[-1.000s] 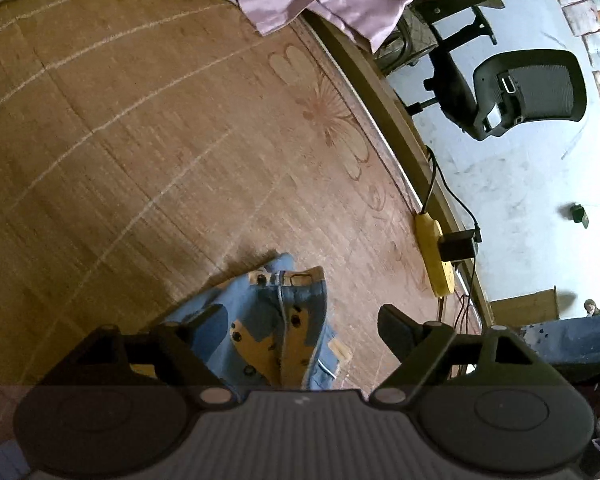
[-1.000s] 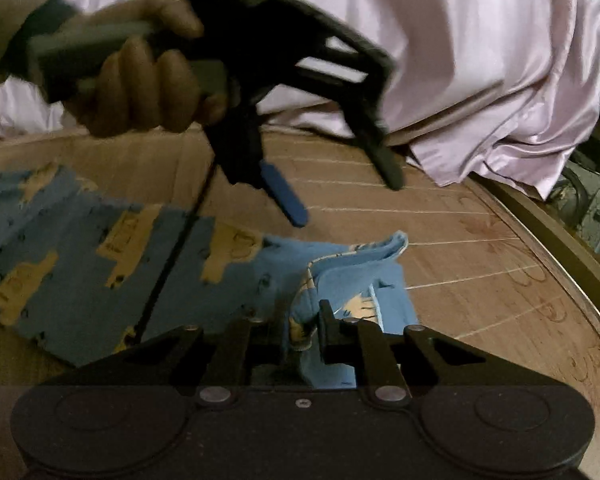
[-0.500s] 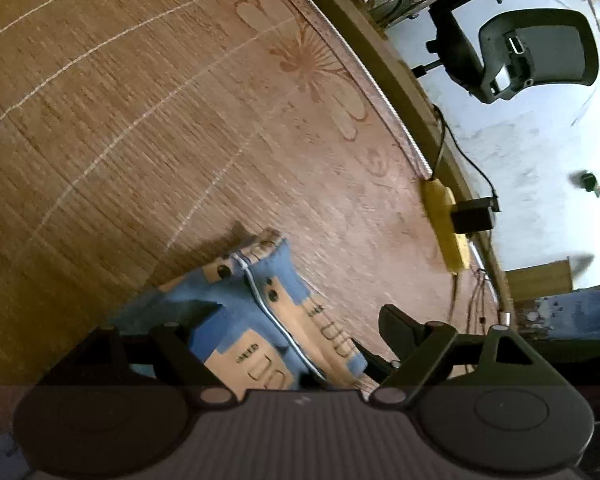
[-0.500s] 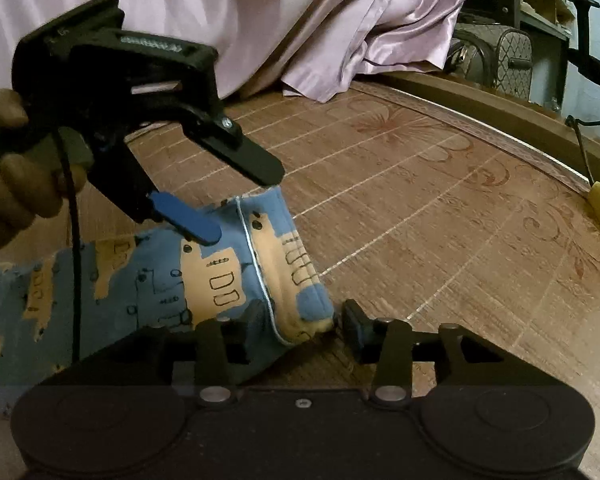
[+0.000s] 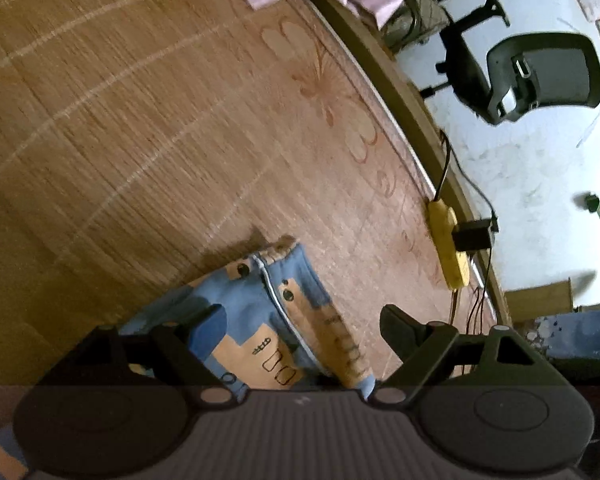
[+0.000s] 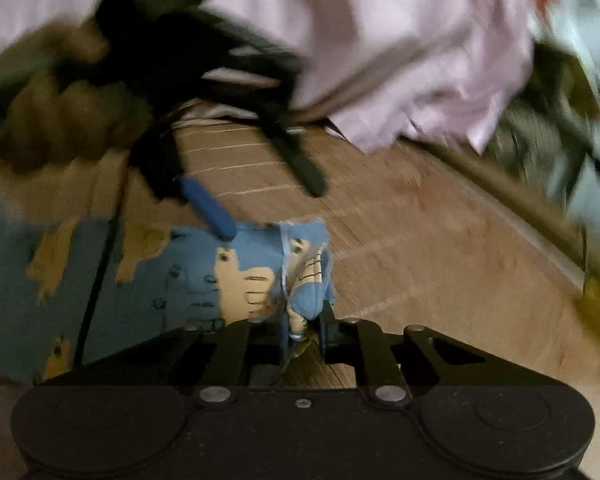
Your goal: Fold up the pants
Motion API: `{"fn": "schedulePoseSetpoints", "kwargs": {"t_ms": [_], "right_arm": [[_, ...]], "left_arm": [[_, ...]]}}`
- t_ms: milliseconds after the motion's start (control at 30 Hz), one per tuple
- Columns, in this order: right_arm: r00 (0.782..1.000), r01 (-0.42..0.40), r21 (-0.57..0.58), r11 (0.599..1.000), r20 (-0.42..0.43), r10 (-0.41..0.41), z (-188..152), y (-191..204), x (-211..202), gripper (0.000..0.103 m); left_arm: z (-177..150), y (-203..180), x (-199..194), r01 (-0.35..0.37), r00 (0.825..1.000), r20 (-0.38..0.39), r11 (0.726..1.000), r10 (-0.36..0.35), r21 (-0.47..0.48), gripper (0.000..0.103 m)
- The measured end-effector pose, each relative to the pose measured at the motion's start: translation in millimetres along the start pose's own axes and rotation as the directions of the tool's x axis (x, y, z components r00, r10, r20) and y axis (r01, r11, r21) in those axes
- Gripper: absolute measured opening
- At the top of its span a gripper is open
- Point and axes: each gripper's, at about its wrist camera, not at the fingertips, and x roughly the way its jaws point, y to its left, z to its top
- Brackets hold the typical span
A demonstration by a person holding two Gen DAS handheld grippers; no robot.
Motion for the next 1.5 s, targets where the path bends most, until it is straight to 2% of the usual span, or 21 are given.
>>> {"fn": "schedulePoseSetpoints", "kwargs": {"t_ms": [200,333,400,733,767,833,867,900,1033,1100,1267,1400,1500], "right_arm": [[0.998,0.013,-0.268,0.963,0.060,0.003,-0.9,43.3,-7.2,0.014],[0.998,0.013,-0.390,0.921,0.066,0.014,-5.7,63.0,-7.7,0.014],[0.998,0.012,-0.434,0.901,0.067,0.019,-8.2,70.7,-7.3,0.014],[0.997,-0.002,-0.479,0.878,0.063,0.037,-11.9,79.3,-8.0,0.015],[0.997,-0.002,-0.483,0.876,0.065,0.038,-12.6,81.6,-9.4,0.015],[0.997,-0.004,-0.489,0.872,0.070,0.043,-13.7,82.6,-11.8,0.015],[0.996,-0.004,-0.492,0.870,0.072,0.045,-14.3,83.8,-13.6,0.014],[0.996,-0.004,-0.496,0.868,0.076,0.048,-14.8,83.8,-15.2,0.014],[0.994,-0.010,-0.490,0.872,0.086,0.060,-14.9,81.0,-20.8,0.014],[0.993,-0.009,-0.489,0.872,0.100,0.067,-13.8,80.0,-25.4,0.014],[0.979,-0.042,-0.484,0.874,0.155,0.133,-10.3,81.8,-46.5,0.014],[0.954,-0.089,-0.497,0.863,0.205,0.217,-8.8,91.7,-66.7,0.014],[0.937,-0.141,-0.524,0.840,0.204,0.284,-11.6,105.8,-75.1,0.014]], "left_arm": [[-0.2,-2.1,-18.1,0.005,0.999,0.036,1.000,-0.006,0.005,0.088],[-1.5,-7.7,-19.2,-0.035,0.999,0.029,0.999,0.034,0.034,0.088],[-2.3,-11.6,-17.1,-0.081,0.996,0.028,0.996,0.080,0.044,0.087],[-7.8,-17.6,-10.2,-0.158,0.987,0.028,0.987,0.158,-0.007,0.084],[-8.7,-19.6,-8.9,-0.177,0.984,0.028,0.984,0.177,-0.004,0.080],[-11.0,-22.5,-5.6,-0.220,0.975,0.016,0.975,0.220,0.003,0.052],[-12.1,-22.4,-3.6,-0.250,0.968,0.005,0.968,0.250,0.000,0.031],[-13.8,-21.2,-2.8,-0.263,0.965,0.003,0.965,0.263,-0.009,0.028],[-22.1,-8.1,-15.1,-0.197,0.979,0.040,0.977,0.200,-0.084,0.018],[-28.1,-2.2,-26.5,-0.176,0.980,0.075,0.980,0.183,-0.098,0.012],[-53.9,19.2,-67.3,-0.088,0.981,0.159,0.983,0.114,-0.162,0.011],[-82.6,37.2,-96.7,-0.068,0.968,0.221,0.975,0.115,-0.210,0.011],[-103.7,49.1,-115.3,-0.066,0.960,0.250,0.969,0.127,-0.239,0.011]]}}
